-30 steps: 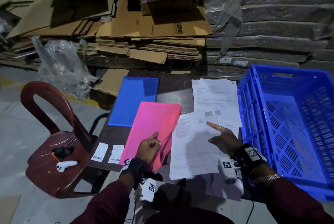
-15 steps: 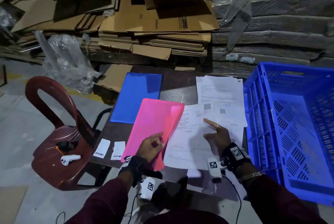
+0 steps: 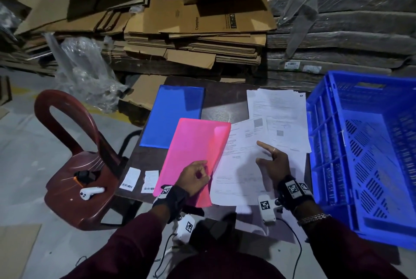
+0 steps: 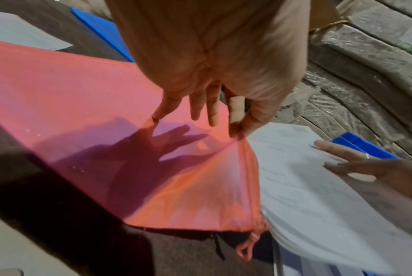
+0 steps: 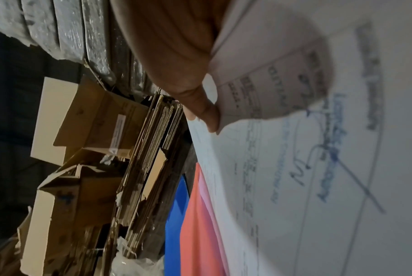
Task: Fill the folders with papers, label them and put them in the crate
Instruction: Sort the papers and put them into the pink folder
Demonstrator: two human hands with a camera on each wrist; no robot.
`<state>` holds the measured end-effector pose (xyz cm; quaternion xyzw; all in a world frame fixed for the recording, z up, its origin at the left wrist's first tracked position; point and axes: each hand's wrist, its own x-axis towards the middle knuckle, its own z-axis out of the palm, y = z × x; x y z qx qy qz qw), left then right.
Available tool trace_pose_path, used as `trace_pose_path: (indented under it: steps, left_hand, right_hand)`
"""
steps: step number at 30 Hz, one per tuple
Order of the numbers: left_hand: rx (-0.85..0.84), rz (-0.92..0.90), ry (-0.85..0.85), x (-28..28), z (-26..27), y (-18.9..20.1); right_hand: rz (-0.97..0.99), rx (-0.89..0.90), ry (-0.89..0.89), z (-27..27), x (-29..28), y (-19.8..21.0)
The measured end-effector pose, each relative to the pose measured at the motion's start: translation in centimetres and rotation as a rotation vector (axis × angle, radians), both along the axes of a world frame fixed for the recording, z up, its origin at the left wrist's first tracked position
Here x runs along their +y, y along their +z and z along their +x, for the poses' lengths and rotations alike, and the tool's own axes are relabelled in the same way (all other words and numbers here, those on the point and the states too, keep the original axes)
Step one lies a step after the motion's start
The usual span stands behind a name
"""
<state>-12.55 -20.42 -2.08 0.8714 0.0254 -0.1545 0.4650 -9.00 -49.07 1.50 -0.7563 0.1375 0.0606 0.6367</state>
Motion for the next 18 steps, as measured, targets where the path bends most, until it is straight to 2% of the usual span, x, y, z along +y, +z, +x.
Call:
trace_pose_path:
  steps: [5, 8, 12, 15, 18]
  left_hand:
    - [-0.163, 0.291, -0.128, -1.1, -0.1, 1.1]
    - [-0.184, 0.387, -0.181, -1.9, -0.2, 1.7]
    - [-0.177, 0.404, -0.221, -2.8, -0.1, 2.0]
    - [-0.172, 0.373, -0.238, -3.3, 0.1, 2.3]
    - [-0.187, 0.354, -0.234, -3.9, 0.4, 2.5]
  right_hand:
    - [-0.022, -0.02, -0.037, -0.5, 0.1, 0.0]
    - [-0.05, -0.062, -0.054, -0.9, 0.1, 0.4]
    - [-0.055, -0.08, -0.069, -1.2, 0.5, 0.0]
    - [0.131, -0.055, -0.148, -1.2, 0.7, -1.0]
    - [0.203, -0.06, -0.147, -1.5, 0.6, -1.6]
